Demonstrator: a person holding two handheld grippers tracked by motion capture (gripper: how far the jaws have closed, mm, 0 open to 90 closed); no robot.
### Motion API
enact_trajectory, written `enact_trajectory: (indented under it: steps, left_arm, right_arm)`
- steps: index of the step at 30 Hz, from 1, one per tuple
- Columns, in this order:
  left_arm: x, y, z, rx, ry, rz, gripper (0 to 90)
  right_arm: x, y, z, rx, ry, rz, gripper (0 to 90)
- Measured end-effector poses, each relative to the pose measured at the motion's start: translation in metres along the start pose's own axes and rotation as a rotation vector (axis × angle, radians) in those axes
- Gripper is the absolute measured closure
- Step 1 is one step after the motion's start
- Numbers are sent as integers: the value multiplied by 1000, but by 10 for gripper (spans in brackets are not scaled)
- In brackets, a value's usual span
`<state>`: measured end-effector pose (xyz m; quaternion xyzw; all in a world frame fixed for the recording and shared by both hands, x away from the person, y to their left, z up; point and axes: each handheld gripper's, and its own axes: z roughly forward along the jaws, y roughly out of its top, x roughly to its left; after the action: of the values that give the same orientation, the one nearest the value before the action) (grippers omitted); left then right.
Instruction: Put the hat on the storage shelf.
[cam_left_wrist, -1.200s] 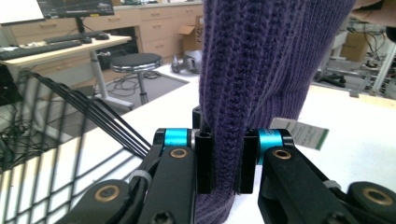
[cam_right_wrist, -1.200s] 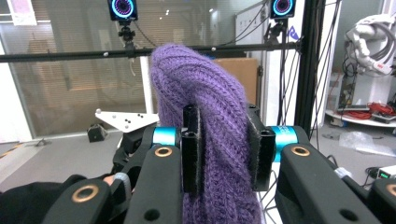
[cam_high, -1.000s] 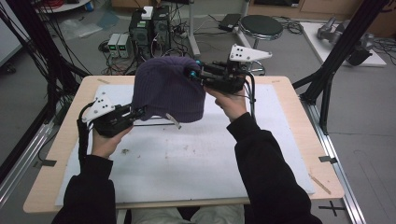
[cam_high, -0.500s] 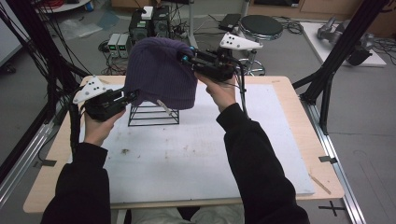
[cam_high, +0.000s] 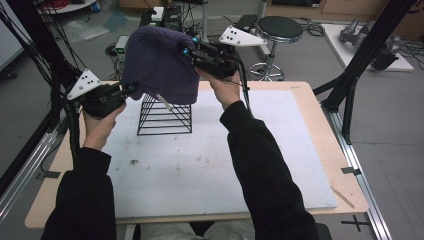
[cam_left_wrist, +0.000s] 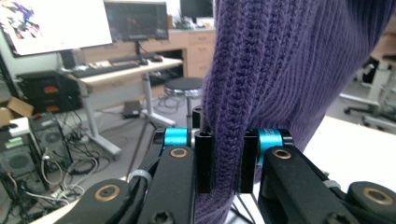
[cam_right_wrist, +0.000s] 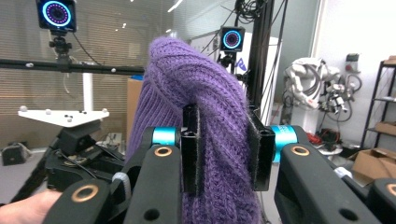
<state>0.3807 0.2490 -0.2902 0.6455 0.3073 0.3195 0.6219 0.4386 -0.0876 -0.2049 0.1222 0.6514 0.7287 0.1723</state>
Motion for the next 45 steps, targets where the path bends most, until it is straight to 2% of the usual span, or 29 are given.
enact_trajectory:
  steps: [3,5,6,9,13,15,17,22,28,33,38,42,45]
  left_arm:
    - [3,2,-1,-2,45,12,820]
    - [3,4,-1,-21,72,15,818]
    - [3,6,-1,-28,72,5,818]
    - [3,10,1,-29,87,16,818]
    - [3,9,3,-19,74,11,816]
    - [3,5,3,-13,82,14,814]
    - [5,0,4,4,91,18,813]
    - [9,-14,1,18,104,-5,813]
    - [14,-28,-5,40,85,-58,813]
    - [17,-39,-7,71,43,-120,813]
    - [21,-52,-8,97,50,-135,812]
    - [23,-63,-8,105,34,-151,810]
    - [22,-70,-5,141,21,-149,808]
  right_arm:
    - [0,0,3,4,-10,-21,722]
    - [1,0,4,-9,-25,-28,720]
    - [2,0,4,-20,-33,-27,720]
    - [3,2,6,-41,-43,-25,720]
    - [0,2,6,-48,-46,-14,718]
    - [-1,1,6,-37,-36,-1,716]
    - [-1,0,7,-16,-31,-8,715]
    - [2,-8,15,22,-17,-10,705]
    - [2,-18,22,71,-11,4,700]
    - [3,-24,28,109,-18,31,697]
    - [1,-31,32,167,-5,74,696]
    - [3,-34,36,196,-17,57,696]
    - [6,-37,39,233,-37,50,699]
